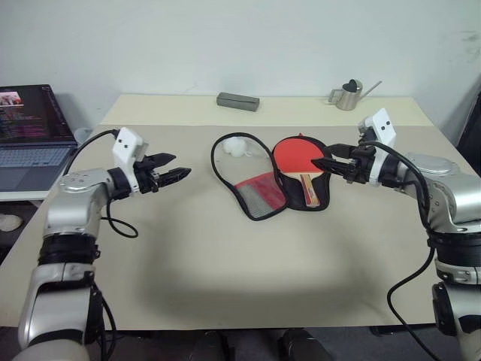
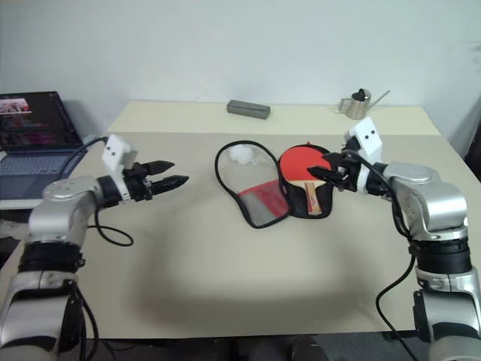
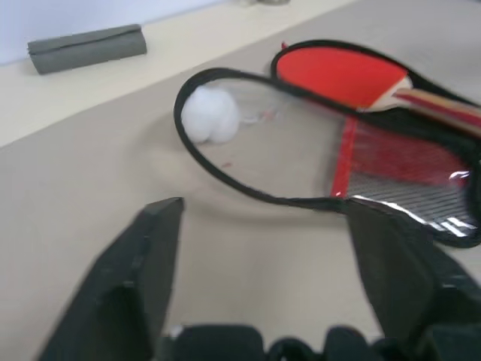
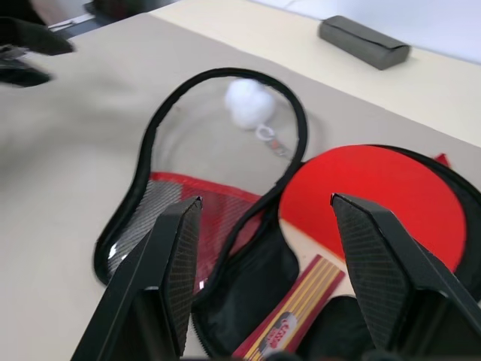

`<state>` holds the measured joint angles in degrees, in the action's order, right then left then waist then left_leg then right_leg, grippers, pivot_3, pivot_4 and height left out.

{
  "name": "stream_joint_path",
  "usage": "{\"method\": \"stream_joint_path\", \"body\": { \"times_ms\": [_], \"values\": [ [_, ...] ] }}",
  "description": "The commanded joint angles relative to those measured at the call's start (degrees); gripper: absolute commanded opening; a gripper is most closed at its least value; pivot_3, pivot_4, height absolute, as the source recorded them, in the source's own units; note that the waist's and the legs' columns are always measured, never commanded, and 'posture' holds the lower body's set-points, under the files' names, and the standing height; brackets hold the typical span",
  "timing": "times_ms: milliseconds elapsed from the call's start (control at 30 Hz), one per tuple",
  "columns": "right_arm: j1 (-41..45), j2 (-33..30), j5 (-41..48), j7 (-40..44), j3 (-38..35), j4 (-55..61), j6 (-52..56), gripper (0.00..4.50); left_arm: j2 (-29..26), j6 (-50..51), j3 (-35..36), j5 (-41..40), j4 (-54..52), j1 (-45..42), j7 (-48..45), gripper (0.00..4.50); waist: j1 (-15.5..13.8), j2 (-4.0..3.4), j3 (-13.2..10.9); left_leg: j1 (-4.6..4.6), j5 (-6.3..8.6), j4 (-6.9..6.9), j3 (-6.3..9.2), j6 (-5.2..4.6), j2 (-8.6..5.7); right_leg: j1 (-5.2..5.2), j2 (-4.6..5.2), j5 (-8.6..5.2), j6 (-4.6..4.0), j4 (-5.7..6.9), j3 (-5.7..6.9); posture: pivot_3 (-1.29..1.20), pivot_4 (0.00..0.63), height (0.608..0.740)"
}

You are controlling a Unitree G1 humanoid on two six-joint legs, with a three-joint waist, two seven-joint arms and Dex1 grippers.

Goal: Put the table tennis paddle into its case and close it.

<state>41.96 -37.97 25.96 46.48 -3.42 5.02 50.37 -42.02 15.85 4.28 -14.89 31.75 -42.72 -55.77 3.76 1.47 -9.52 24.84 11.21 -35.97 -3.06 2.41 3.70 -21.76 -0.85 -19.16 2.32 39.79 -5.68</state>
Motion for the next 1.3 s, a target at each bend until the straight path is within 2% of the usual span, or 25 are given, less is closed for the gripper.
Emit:
{"method": "stream_joint_path", "body": {
  "times_ms": [33, 200, 233, 467, 633, 767, 1067, 1300],
  "values": [
    [0.3, -2.7, 1.3, 2.4, -1.9, 2.0, -1.6, 3.01, 1.5, -4.4, -1.1, 4.6, 7.2, -5.2, 4.7, 1.92, -0.4, 0.02, 0.0, 0.0, 0.0, -0.02, 0.0, 0.0, -0.01, 0.01, 0.0, 0.0, 0.0, 0.01, 0.01, 0.0, 0.15, 0.74],
    [0.1, -5.6, 3.7, 5.8, -3.8, 3.1, -2.1, 3.01, 6.0, -7.0, -3.8, 9.3, 19.0, -11.3, 8.5, 0.24, -1.1, 0.06, 0.0, 0.02, 0.0, -0.03, -0.06, 0.0, -0.05, 0.01, 0.02, 0.0, 0.0, -0.02, 0.01, 0.0, 0.15, 0.74],
    [0.0, -6.1, 4.3, 6.3, -4.3, 3.3, -1.9, 3.01, 6.9, -7.5, -4.2, 10.1, 21.0, -12.2, 8.8, 0.05, -1.3, 0.07, 0.0, 0.02, 0.0, -0.03, -0.09, 0.0, -0.05, 0.01, 0.02, 0.0, 0.0, -0.03, 0.02, 0.0, 0.15, 0.74],
    [-0.3, -8.5, 6.7, 7.1, -6.1, 4.6, -1.3, 3.01, 13.3, -11.3, -6.1, 14.9, 33.7, -18.7, 14.5, 0.05, -1.5, 0.12, -0.1, 0.04, 0.01, -0.03, -0.14, -0.01, -0.04, 0.01, 0.0, 0.0, 0.0, -0.08, 0.03, 0.0, 0.15, 0.74],
    [-2.3, -8.6, 7.9, 5.6, -7.1, 7.3, -0.4, 3.01, 17.2, -14.4, -4.2, 15.2, 39.1, -21.8, 20.4, 0.05, -1.6, 0.16, -0.1, 0.05, 0.01, -0.02, -0.13, 0.0, -0.05, 0.02, -0.01, 0.0, 0.0, -0.1, 0.03, 0.0, 0.15, 0.74],
    [-2.9, -8.7, 8.7, 4.4, -7.6, 8.0, 0.1, 3.01, 19.3, -15.7, -2.7, 14.5, 41.1, -22.6, 21.6, 0.05, -1.7, 0.16, -0.1, 0.05, 0.0, -0.03, -0.16, 0.0, -0.06, 0.02, 0.01, 0.01, 0.01, -0.09, 0.01, 0.0, 0.15, 0.74],
    [-4.3, -10.0, 9.2, 3.4, -8.6, 9.5, -0.5, 3.01, 24.3, -16.1, 3.4, 10.8, 42.5, -23.1, 19.6, 0.05, -2.0, 0.19, -0.1, 0.05, -0.01, -0.03, -0.15, 0.01, -0.07, 0.03, 0.01, 0.01, 0.01, -0.08, 0.04, 0.0, 0.15, 0.74],
    [-5.5, -12.1, 9.8, 3.9, -8.9, 9.6, -0.6, 3.01, 27.2, -16.5, 5.8, 8.7, 41.6, -24.5, 13.2, 0.05, -2.0, 0.2, -0.1, 0.05, -0.01, -0.06, -0.14, 0.02, -0.09, 0.04, 0.0, 0.01, 0.01, -0.05, 0.06, 0.0, 0.15, 0.74]
  ]
}}
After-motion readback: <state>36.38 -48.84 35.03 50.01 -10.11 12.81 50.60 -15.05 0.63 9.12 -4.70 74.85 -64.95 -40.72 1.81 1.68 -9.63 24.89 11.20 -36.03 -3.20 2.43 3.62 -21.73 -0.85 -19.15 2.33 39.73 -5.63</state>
